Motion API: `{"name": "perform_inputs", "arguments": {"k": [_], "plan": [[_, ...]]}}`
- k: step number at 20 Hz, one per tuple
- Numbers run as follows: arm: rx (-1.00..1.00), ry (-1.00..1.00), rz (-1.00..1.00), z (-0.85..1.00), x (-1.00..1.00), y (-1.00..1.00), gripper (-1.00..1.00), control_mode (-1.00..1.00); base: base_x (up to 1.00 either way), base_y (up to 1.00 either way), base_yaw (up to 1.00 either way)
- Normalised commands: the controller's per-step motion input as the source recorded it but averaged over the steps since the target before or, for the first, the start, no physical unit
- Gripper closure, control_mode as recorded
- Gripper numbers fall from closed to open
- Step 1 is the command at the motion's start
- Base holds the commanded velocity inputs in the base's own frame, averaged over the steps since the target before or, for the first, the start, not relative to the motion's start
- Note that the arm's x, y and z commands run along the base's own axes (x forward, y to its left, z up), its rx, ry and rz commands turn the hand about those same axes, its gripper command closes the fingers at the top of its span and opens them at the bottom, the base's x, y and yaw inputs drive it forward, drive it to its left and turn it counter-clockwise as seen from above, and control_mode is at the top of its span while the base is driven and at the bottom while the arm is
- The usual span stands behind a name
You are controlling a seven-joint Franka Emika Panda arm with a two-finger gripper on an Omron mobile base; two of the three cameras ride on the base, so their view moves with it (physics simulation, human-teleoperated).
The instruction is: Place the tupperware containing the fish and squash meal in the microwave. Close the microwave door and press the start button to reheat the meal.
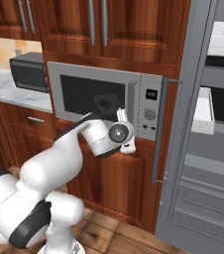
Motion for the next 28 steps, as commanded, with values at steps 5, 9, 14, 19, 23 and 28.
{"name": "perform_inputs", "arguments": {"k": [5,9,14,19,23,28], "plan": [[0.00,-0.08,0.00,0.00,-0.07,-0.01,1.00,-1.00,0.00,0.00,0.00],[0.04,-0.06,0.00,0.00,-0.03,-0.04,1.00,-1.00,0.00,0.00,0.00],[0.24,0.03,0.06,0.11,0.00,-0.21,1.00,-1.00,0.00,0.00,0.00],[0.18,0.05,0.10,0.03,0.01,-0.06,1.00,-1.00,0.00,0.00,0.00],[0.00,0.01,0.02,0.00,0.14,0.00,1.00,-1.00,0.00,0.00,0.00],[0.00,0.06,0.00,-0.09,0.30,0.00,1.00,-1.00,0.00,0.00,0.00]]}}
